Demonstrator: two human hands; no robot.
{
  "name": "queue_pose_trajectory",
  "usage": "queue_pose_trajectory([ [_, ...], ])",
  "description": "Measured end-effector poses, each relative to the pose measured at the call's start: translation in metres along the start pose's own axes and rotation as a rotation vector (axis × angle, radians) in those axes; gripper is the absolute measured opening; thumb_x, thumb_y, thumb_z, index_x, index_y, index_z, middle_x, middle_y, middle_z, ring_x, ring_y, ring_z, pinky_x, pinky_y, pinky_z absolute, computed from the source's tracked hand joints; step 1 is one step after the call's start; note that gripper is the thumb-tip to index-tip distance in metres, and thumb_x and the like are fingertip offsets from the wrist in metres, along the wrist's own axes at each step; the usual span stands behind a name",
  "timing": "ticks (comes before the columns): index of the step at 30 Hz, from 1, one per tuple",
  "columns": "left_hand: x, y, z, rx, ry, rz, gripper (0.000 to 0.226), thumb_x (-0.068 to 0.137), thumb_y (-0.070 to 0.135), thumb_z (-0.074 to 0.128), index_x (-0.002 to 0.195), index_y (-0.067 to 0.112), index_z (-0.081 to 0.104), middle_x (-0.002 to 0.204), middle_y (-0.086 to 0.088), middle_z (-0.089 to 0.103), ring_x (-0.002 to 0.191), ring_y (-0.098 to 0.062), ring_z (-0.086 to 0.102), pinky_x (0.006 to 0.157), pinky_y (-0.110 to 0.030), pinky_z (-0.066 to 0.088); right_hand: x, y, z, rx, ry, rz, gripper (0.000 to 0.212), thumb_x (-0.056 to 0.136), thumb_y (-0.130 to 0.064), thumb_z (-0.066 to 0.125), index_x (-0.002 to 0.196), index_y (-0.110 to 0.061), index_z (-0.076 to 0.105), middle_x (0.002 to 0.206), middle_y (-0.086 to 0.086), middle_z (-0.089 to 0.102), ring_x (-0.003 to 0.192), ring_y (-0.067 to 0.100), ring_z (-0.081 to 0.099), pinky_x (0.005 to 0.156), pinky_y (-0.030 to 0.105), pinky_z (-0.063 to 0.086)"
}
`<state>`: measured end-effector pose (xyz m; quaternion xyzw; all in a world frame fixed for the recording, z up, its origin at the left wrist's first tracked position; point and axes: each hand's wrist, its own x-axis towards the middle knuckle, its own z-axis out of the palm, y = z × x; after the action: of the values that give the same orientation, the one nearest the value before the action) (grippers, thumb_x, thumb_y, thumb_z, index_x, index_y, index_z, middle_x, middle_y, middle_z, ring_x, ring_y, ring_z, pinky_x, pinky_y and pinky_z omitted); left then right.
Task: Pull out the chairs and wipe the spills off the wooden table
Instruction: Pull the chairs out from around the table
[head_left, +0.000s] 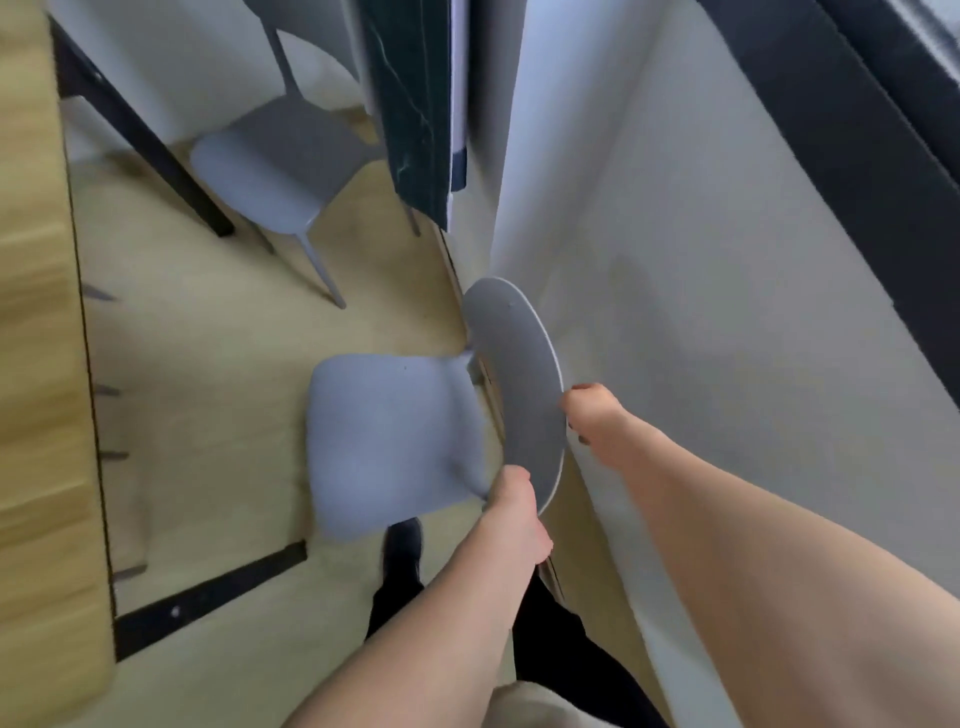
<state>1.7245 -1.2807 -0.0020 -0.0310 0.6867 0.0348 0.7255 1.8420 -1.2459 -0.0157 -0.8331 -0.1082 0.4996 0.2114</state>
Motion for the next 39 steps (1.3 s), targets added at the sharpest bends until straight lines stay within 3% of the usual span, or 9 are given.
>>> queue_pose_trajectory([
  [5, 0.024, 0.016, -0.001, -0.217, 0.021, -0.054, 0.041, 0.089, 0.022, 0.043, 0.127, 0.010, 0.053, 0.140, -0.006, 0.053, 0.119, -0.028, 0.052, 0.094, -0.042, 0.041, 0.011, -0.005, 0.014, 0.090, -0.066, 0.031, 0.027, 0.088, -0.008, 0.052, 0.110, 0.003, 0.060, 0.103, 0.021, 0.067, 0.091, 0.036, 0.066, 0.074, 0.044, 0.055],
  [8, 0.019, 0.024, -0.020, -0.397, 0.006, -0.042, 0.022, 0.093, 0.018, 0.038, 0.102, 0.010, 0.056, 0.126, -0.007, 0.065, 0.097, -0.029, 0.056, 0.077, -0.033, 0.043, 0.005, -0.028, 0.017, 0.062, -0.144, 0.007, 0.012, 0.090, -0.011, 0.053, 0.097, -0.004, 0.060, 0.088, 0.018, 0.064, 0.069, 0.029, 0.062, 0.062, 0.031, 0.048],
  [14, 0.007, 0.060, -0.061, -0.726, 0.202, -0.006, 0.036, 0.085, 0.030, 0.047, 0.115, 0.018, 0.063, 0.106, 0.004, 0.059, 0.098, -0.014, 0.056, 0.083, -0.021, 0.038, 0.003, -0.089, 0.051, -0.077, -0.335, -0.081, 0.013, 0.088, -0.020, 0.053, 0.092, -0.010, 0.062, 0.084, 0.008, 0.061, 0.070, 0.025, 0.056, 0.063, 0.032, 0.046],
  [17, 0.000, 0.074, -0.070, -1.020, 0.151, 0.143, 0.016, 0.091, 0.019, 0.049, 0.100, 0.014, 0.061, 0.101, 0.000, 0.054, 0.069, -0.010, 0.051, 0.065, -0.016, 0.042, 0.000, -0.126, 0.085, -0.146, -0.353, -0.144, 0.026, 0.085, -0.015, 0.051, 0.107, -0.006, 0.060, 0.100, 0.014, 0.070, 0.083, 0.032, 0.067, 0.073, 0.040, 0.059],
  [21, -0.016, 0.096, -0.080, -1.275, -0.044, 0.216, 0.022, 0.091, 0.005, 0.050, 0.112, 0.002, 0.056, 0.105, -0.012, 0.060, 0.096, -0.026, 0.065, 0.095, -0.039, 0.054, -0.007, -0.152, 0.124, -0.190, -0.284, -0.139, 0.021, 0.086, -0.002, 0.039, 0.099, 0.000, 0.056, 0.102, 0.025, 0.068, 0.097, 0.041, 0.068, 0.085, 0.059, 0.053],
  [27, -0.030, 0.131, -0.163, -1.296, -0.121, 0.373, 0.015, 0.091, -0.006, 0.042, 0.090, -0.002, 0.056, 0.090, -0.018, 0.057, 0.082, -0.030, 0.059, 0.101, -0.041, 0.049, -0.035, -0.179, 0.184, -0.029, -0.339, -0.126, 0.011, 0.088, 0.006, 0.042, 0.087, -0.001, 0.051, 0.077, 0.013, 0.056, 0.062, 0.029, 0.060, 0.062, 0.042, 0.058],
  [31, -0.038, 0.145, -0.232, -1.344, -0.077, 0.468, 0.024, 0.093, -0.005, 0.040, 0.111, -0.005, 0.056, 0.108, -0.023, 0.057, 0.103, -0.037, 0.057, 0.103, -0.047, 0.048, -0.066, -0.189, 0.246, -0.029, -0.401, -0.120, 0.008, 0.086, 0.008, 0.047, 0.087, 0.002, 0.052, 0.082, 0.016, 0.057, 0.065, 0.035, 0.063, 0.058, 0.044, 0.059],
  [36, -0.026, 0.151, -0.274, -1.462, -0.073, 0.515, 0.044, 0.086, -0.009, 0.039, 0.126, -0.003, 0.055, 0.113, -0.020, 0.062, 0.098, -0.036, 0.062, 0.084, -0.044, 0.057, -0.078, -0.196, 0.300, 0.011, -0.483, -0.118, 0.015, 0.081, 0.014, 0.046, 0.088, 0.002, 0.051, 0.086, 0.014, 0.057, 0.075, 0.034, 0.063, 0.063, 0.045, 0.059],
  [39, -0.012, 0.161, -0.296, -1.545, -0.087, 0.537, 0.063, 0.071, -0.012, 0.042, 0.132, -0.003, 0.055, 0.125, -0.020, 0.064, 0.113, -0.038, 0.062, 0.098, -0.046, 0.051, -0.080, -0.205, 0.327, 0.005, -0.551, -0.106, 0.022, 0.082, 0.016, 0.045, 0.097, 0.004, 0.056, 0.088, 0.014, 0.062, 0.073, 0.029, 0.062, 0.051, 0.035, 0.058],
])
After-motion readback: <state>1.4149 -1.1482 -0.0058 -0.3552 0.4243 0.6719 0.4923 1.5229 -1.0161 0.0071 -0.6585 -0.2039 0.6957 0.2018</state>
